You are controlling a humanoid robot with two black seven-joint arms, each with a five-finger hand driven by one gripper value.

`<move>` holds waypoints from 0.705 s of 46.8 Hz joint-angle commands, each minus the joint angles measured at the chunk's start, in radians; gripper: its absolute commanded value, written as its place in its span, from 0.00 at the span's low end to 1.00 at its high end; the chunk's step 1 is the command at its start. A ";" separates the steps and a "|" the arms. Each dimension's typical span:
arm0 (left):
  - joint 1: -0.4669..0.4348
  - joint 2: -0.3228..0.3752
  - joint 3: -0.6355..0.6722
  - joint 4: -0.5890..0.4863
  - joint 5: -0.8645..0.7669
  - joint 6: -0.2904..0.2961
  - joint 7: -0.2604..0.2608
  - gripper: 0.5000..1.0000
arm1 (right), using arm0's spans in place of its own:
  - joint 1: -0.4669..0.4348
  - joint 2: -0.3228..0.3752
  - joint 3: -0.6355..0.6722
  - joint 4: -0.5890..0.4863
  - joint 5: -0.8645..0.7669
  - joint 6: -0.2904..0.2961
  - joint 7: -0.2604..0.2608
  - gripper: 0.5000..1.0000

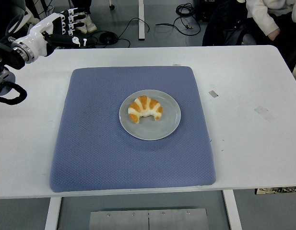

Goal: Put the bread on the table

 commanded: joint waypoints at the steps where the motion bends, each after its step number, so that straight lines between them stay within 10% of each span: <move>1: 0.002 0.000 0.000 0.000 0.002 0.006 0.000 0.93 | 0.000 0.000 0.000 0.000 0.001 0.000 0.000 1.00; 33: -0.052 -0.013 0.069 -0.026 0.003 0.040 0.027 0.93 | 0.000 0.000 0.000 0.000 -0.001 0.000 0.000 1.00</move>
